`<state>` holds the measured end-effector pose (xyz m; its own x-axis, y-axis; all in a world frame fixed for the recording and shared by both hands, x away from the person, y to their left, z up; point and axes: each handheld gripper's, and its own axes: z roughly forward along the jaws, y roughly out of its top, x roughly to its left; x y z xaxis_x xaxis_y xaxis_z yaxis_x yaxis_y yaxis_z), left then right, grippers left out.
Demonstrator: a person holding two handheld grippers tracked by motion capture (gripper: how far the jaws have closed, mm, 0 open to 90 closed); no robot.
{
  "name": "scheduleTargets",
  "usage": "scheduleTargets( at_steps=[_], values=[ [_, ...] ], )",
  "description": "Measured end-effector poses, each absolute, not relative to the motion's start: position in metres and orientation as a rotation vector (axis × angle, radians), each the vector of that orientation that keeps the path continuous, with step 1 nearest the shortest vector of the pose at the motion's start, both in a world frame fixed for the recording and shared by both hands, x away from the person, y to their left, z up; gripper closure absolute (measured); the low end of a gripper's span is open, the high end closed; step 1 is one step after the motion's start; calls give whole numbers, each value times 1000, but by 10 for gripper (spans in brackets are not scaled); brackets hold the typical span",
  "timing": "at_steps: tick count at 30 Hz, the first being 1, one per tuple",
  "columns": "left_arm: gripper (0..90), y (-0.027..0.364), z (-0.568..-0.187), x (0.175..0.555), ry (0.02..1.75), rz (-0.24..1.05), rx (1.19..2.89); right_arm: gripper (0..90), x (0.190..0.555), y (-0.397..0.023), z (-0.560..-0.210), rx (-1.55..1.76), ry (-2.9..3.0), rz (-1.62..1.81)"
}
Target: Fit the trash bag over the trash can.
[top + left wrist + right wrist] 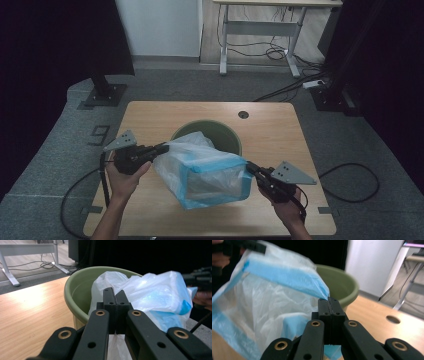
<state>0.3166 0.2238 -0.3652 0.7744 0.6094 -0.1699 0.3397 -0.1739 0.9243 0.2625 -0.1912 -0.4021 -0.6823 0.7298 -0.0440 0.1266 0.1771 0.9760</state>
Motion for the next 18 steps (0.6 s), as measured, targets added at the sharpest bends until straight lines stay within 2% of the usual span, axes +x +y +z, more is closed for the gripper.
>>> scheduleTargets(
  at_steps=[10,18],
  values=[
    [898,223,-354,329,743,311,1813,885,287,-191,-381,806,1901,1493],
    [898,229,-355,345,770,285,1810,884,315,-182,-375,839,1911,1430]
  ],
)
